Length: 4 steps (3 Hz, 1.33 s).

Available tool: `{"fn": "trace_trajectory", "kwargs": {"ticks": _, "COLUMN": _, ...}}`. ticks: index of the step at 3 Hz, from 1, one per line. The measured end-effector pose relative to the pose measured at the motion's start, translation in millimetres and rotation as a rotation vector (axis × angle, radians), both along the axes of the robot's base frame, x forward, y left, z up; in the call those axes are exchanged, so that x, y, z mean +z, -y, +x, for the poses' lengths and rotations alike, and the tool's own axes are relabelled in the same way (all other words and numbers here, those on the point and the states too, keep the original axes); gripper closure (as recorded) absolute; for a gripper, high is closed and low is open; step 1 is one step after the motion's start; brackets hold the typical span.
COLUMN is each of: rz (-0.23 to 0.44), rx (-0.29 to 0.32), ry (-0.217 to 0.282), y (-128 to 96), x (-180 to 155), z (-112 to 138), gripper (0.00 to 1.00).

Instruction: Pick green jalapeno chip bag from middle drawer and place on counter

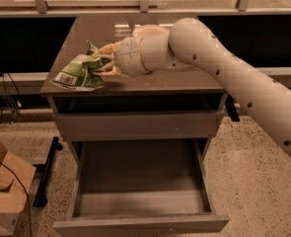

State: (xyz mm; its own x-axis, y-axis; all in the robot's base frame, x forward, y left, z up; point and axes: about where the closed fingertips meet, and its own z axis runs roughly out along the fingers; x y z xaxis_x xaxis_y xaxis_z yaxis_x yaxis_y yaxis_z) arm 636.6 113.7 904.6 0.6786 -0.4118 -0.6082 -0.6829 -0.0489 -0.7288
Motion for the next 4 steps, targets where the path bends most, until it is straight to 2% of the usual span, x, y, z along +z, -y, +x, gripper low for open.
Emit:
{"fn": "trace_trajectory", "kwargs": {"ticks": 1, "rz": -0.015, "rx": -0.032, "ry": 0.03, "y": 0.1, "x": 8.8, "z": 45.2, "gripper": 0.85}}
{"fn": "trace_trajectory", "kwargs": {"ticks": 2, "rz": -0.03, "rx": -0.057, "ry": 0.029, "y": -2.9, "x": 8.6, "z": 83.2, "gripper": 0.6}}
{"fn": "trace_trajectory", "kwargs": {"ticks": 3, "rz": -0.024, "rx": -0.072, "ry": -0.001, "y": -7.3, "x": 1.6, "z": 108.9, "gripper": 0.39}}
{"fn": "trace_trajectory", "kwargs": {"ticks": 4, "rz": -0.02, "rx": -0.072, "ry": -0.002, "y": -9.7, "x": 2.5, "z": 112.0, "gripper": 0.14}}
